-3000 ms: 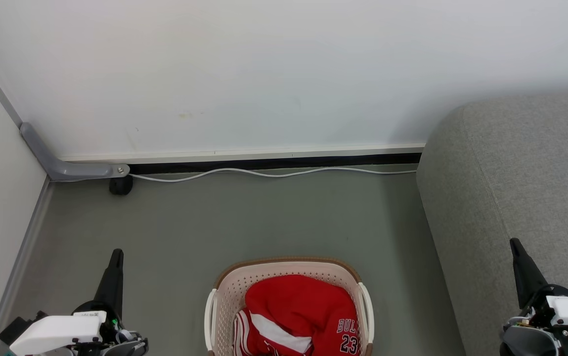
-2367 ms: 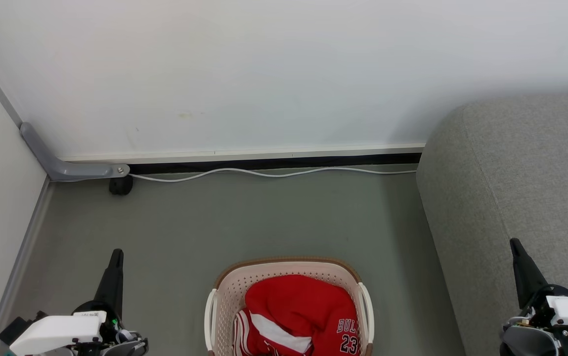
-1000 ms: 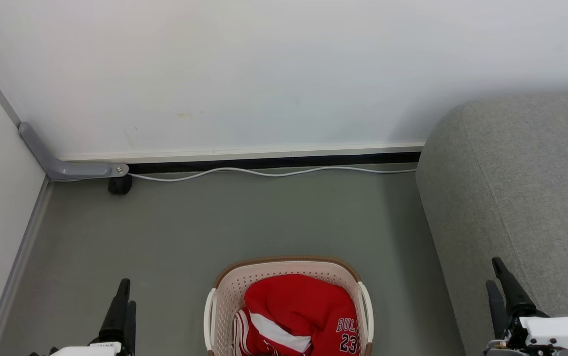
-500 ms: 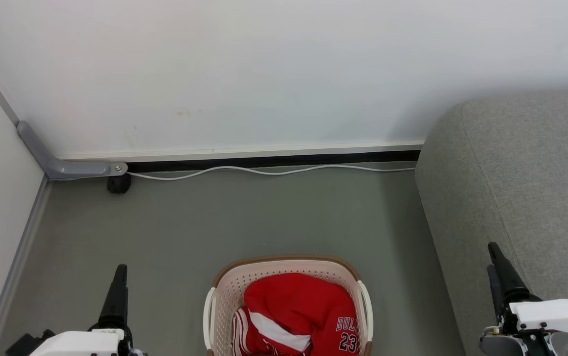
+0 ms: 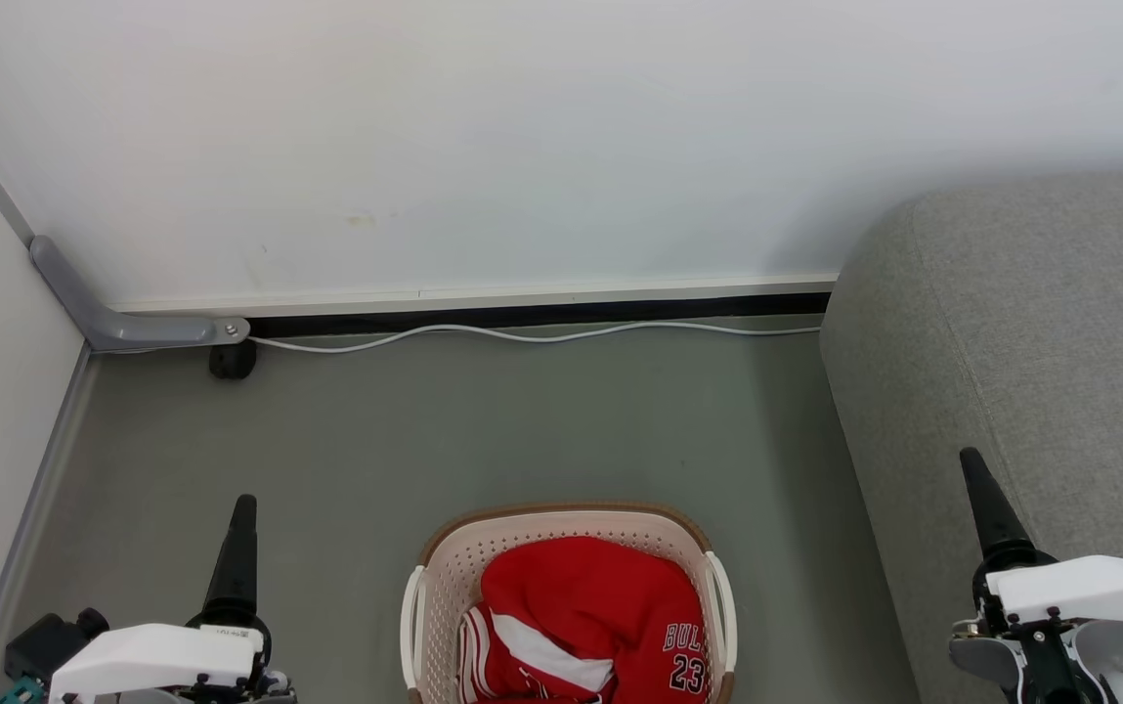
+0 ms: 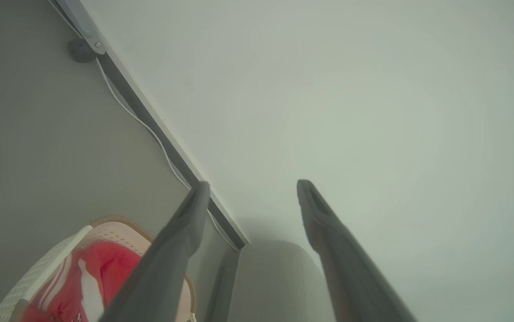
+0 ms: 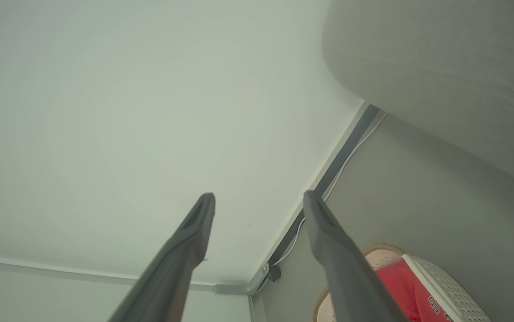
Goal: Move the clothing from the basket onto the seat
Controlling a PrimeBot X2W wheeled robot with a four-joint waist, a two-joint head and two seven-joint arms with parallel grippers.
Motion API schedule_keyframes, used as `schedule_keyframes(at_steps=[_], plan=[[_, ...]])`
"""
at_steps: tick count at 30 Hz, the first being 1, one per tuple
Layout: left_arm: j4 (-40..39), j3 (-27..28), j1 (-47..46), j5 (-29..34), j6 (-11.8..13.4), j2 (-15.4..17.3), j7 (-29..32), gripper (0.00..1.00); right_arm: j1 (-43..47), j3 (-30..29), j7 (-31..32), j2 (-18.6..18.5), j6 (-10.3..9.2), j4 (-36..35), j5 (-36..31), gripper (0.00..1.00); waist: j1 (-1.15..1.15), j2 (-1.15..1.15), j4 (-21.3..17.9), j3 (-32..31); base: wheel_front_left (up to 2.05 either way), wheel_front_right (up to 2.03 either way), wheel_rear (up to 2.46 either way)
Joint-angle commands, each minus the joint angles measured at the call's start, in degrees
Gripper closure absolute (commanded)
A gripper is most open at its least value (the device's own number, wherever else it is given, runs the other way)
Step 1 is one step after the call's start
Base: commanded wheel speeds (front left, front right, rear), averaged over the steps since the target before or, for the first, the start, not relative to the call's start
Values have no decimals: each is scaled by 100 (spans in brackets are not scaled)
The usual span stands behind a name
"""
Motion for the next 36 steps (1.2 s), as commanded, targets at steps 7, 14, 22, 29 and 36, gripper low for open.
schedule_keyframes(at_steps=[7, 14, 22, 29, 36], plan=[[-136, -1, -467, 691, -25, 160, -167, 0, -466, 96, -184, -136, 21, 0, -701, 0, -1, 0, -5, 17, 0, 0, 0], [-21, -49, -606, 1214, -27, 227, -284, 0, -676, 202, -302, -167, 21, 145, -1242, 0, -1, 0, -20, 26, 0, 0, 0], [118, -95, -768, 1885, -29, 307, -419, 0, -897, 317, -436, -237, 22, 308, -1923, 0, -1, 0, -29, 35, 0, 0, 0], [197, -141, -884, 2465, -31, 369, -520, 0, -1051, 420, -537, -278, 22, 448, -2423, 0, -1, 0, -31, 59, 0, 0, 0], [350, -181, -1027, 3216, -33, 428, -637, 0, -1250, 536, -654, -304, 23, 705, -3006, 0, -1, 0, -33, 79, 0, 0, 0]])
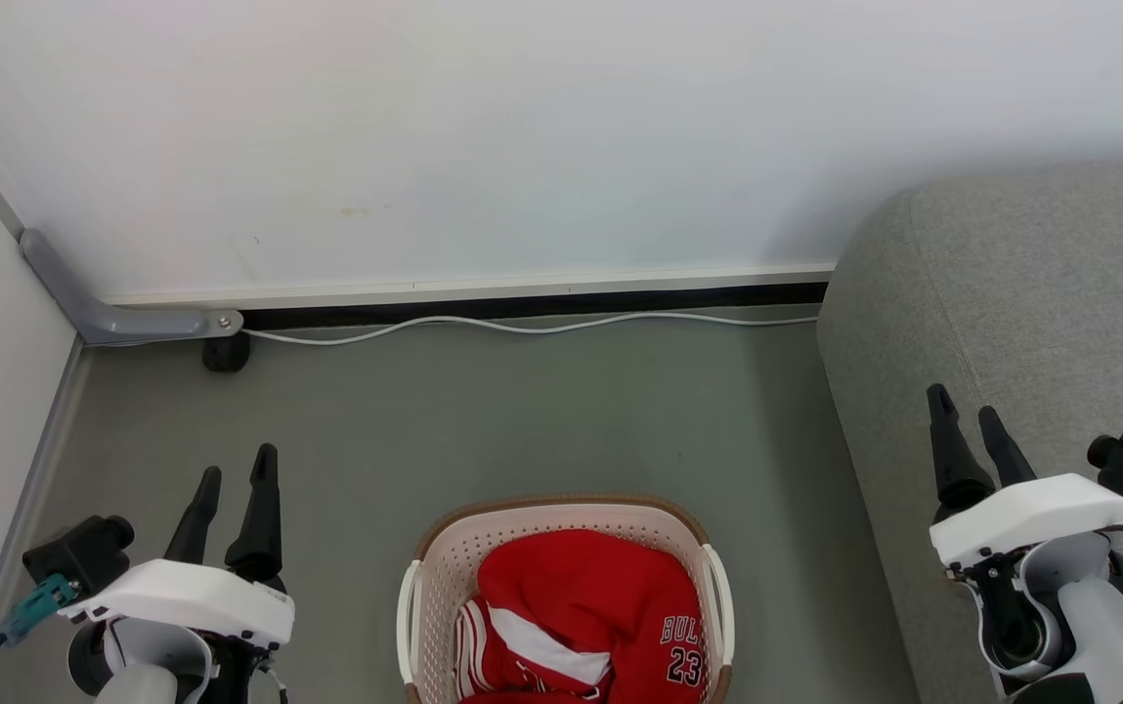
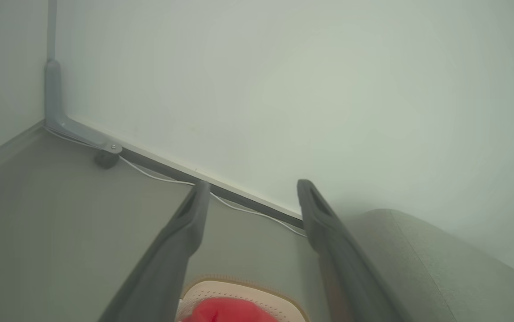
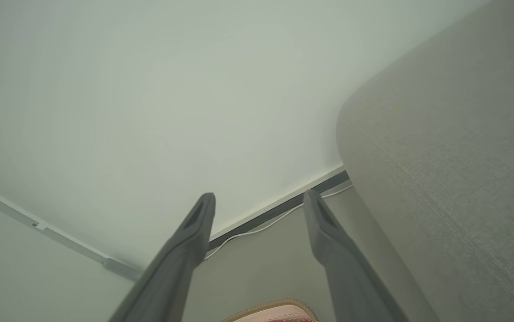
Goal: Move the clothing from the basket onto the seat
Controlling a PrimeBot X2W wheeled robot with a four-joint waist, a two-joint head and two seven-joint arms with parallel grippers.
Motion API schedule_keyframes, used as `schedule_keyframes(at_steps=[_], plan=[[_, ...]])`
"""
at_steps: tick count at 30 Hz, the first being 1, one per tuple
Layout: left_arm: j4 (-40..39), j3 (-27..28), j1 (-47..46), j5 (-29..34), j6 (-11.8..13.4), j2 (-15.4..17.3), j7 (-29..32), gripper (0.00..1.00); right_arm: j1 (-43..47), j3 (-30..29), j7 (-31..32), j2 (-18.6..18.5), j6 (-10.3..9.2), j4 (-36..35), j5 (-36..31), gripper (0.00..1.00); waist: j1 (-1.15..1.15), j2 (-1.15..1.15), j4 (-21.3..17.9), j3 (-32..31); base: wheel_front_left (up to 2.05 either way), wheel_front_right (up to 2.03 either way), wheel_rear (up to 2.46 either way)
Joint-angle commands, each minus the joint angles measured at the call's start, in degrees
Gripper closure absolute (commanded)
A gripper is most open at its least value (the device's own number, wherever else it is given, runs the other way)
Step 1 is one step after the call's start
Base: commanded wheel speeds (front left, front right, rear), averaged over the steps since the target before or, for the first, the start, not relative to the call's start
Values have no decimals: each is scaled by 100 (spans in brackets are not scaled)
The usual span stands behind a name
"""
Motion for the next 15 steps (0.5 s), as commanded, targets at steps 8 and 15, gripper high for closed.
schedule_keyframes(at_steps=[8, 15], plan=[[11, 146, -481, 862, -32, 123, -189, 0, -503, 293, -236, -81, 24, 172, -761, 0, 0, 0, -10, 27, 0, 0, 0], [97, 226, -565, 1408, -34, 115, -307, 0, -663, 412, -354, -119, 24, 353, -1222, 0, 0, 0, 3, 60, 0, 0, 0]])
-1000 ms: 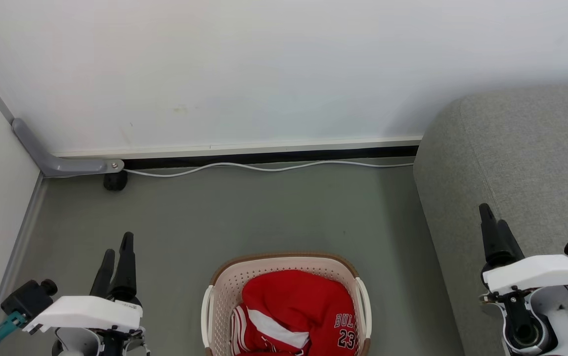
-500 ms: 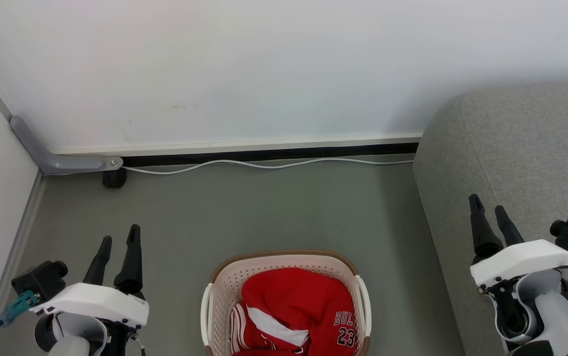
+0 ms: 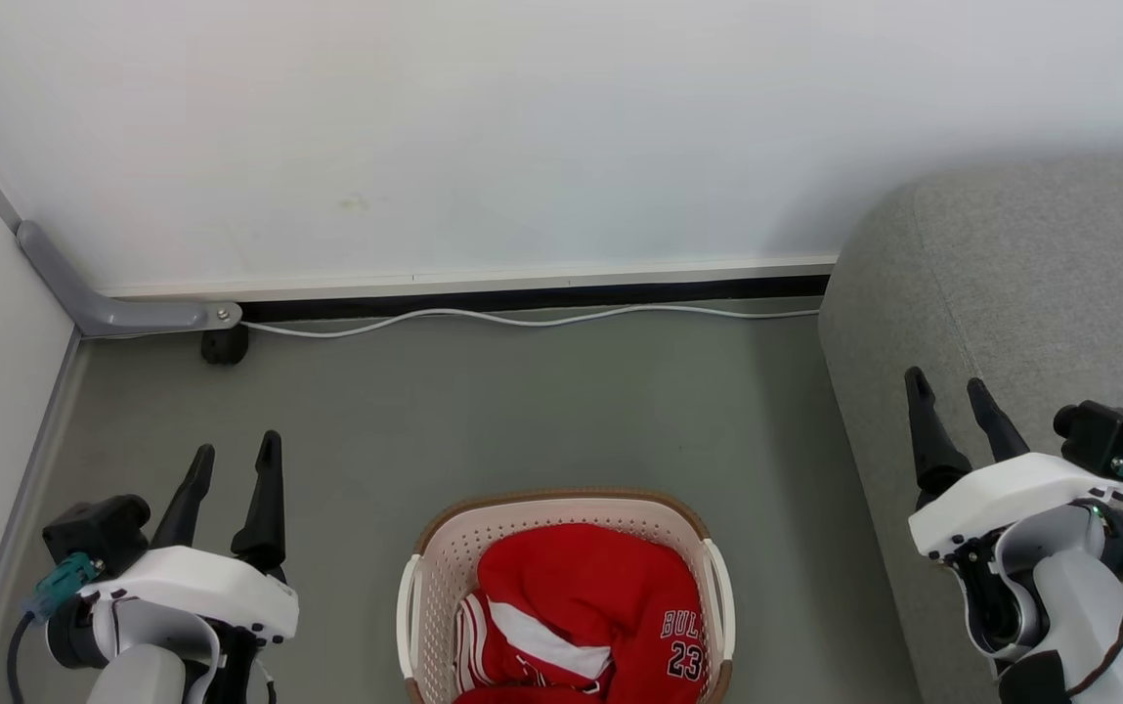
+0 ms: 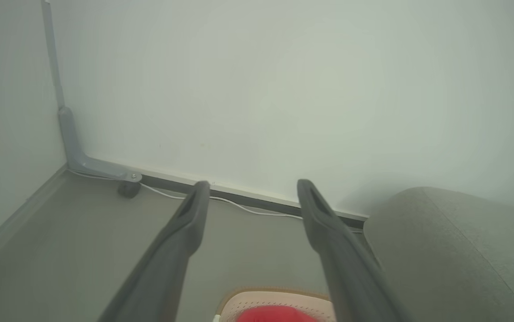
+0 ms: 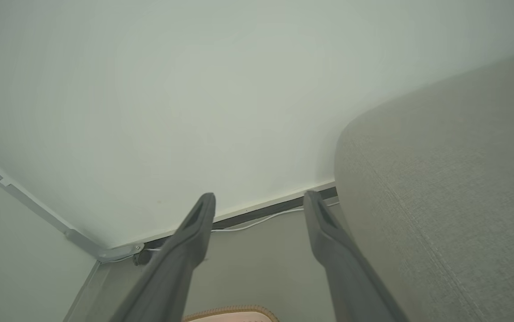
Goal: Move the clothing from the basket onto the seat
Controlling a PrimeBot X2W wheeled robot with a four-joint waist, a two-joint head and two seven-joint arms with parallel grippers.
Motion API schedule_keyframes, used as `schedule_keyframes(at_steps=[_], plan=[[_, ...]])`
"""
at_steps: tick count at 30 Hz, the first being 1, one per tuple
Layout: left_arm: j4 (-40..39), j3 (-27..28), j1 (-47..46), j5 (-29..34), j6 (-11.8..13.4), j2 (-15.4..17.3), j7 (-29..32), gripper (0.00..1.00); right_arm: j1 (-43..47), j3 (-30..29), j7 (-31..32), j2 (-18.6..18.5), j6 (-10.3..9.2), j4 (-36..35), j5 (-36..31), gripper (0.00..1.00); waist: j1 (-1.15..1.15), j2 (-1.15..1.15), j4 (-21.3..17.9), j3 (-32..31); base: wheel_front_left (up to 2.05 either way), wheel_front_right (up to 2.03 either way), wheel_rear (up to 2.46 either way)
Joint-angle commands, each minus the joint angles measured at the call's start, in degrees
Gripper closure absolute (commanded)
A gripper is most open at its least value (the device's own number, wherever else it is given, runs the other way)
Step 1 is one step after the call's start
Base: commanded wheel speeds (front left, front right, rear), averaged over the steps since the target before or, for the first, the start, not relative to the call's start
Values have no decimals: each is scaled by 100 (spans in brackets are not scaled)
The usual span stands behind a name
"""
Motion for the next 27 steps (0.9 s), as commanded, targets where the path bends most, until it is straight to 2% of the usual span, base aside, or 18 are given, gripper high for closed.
schedule_keyframes(at_steps=[1, 9, 27], plan=[[-92, 170, -363, 209, -29, 114, -77, 0, -296, 121, -123, -66, 23, -75, -205, 0, 0, 0, 7, 13, 0, 0, 0], [-49, 325, -493, 806, -31, 98, -211, 0, -476, 135, -257, -91, 24, 1, -760, 0, 0, 0, 20, 87, 0, 0, 0], [-197, 569, -551, 2129, -36, 77, -514, 0, -567, -341, -560, -33, 25, -131, -2185, 0, 0, 0, -2, 52, 0, 0, 0]])
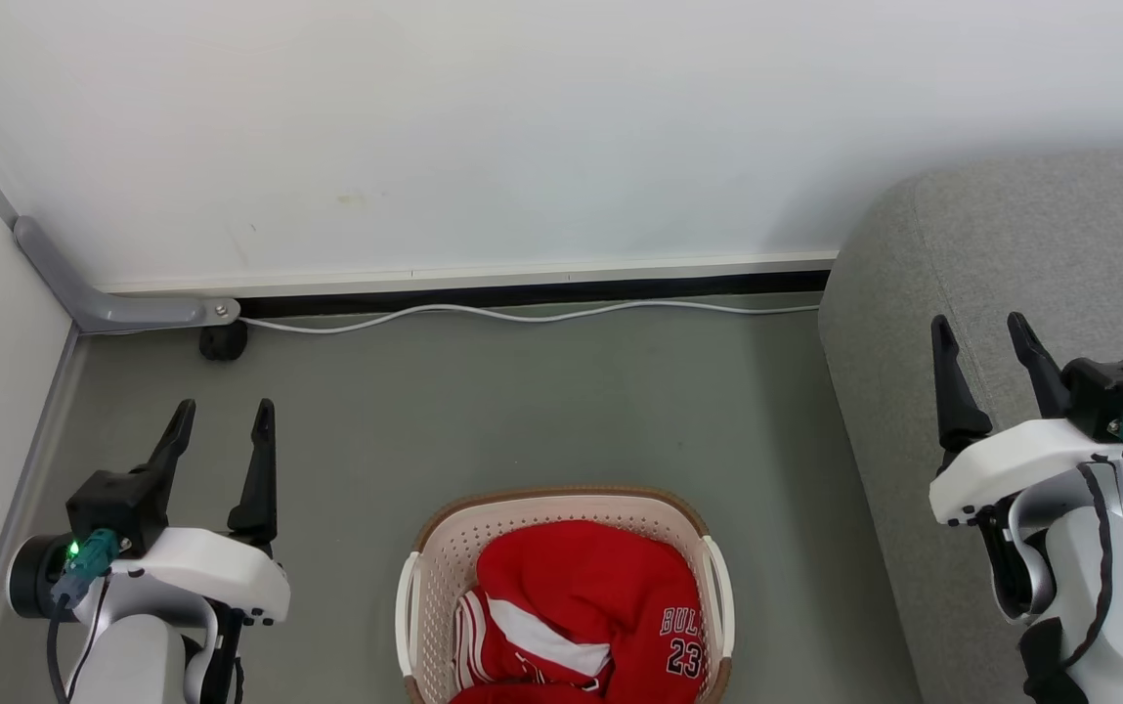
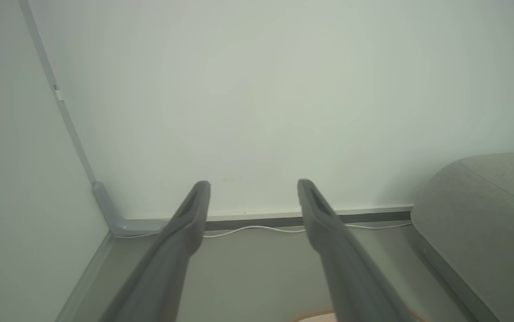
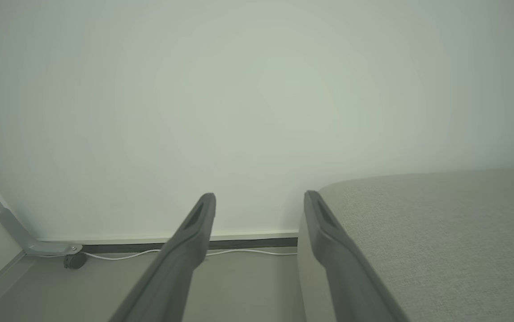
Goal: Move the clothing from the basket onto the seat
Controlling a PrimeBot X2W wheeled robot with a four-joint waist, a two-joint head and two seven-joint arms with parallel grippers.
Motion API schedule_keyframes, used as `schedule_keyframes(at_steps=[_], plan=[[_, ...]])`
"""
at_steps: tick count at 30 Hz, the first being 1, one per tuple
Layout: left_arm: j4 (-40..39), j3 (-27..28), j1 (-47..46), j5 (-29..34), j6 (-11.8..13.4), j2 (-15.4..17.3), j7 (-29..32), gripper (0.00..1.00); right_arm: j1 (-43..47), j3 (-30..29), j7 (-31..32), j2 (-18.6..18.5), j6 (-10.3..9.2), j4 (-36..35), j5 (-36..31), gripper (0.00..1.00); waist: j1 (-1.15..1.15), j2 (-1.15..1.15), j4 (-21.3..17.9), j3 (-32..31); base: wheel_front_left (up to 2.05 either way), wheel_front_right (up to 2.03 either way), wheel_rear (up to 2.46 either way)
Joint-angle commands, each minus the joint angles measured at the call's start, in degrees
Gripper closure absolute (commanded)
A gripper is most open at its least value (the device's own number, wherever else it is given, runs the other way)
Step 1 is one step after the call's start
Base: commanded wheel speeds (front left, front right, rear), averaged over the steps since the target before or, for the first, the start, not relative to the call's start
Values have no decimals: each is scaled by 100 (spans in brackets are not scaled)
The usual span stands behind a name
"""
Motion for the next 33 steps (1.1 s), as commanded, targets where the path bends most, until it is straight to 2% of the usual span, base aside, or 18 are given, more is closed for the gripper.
schedule_keyframes(at_steps=[1, 19, 25, 33], plan=[[-131, 187, -337, 170, -23, 141, -68, 0, -210, 80, -118, -11, 25, -132, -181, 0, 0, 0, -5, -5, 0, 0, 0], [-113, 238, -272, 197, -23, 58, -78, 0, -144, -149, -127, 62, 25, -228, -302, 0, -1, 0, -10, 30, 0, 0, 0], [-82, 139, -315, 23, -23, -19, -78, 0, -260, -137, -127, 76, 25, -522, -316, 0, -1, 0, -27, 364, 0, 0, 0], [13, -143, -422, -242, -23, -124, -78, 0, -550, -103, -127, 169, 25, -1060, -453, 0, -1, 0, -108, 1155, 0, 0, 0]])
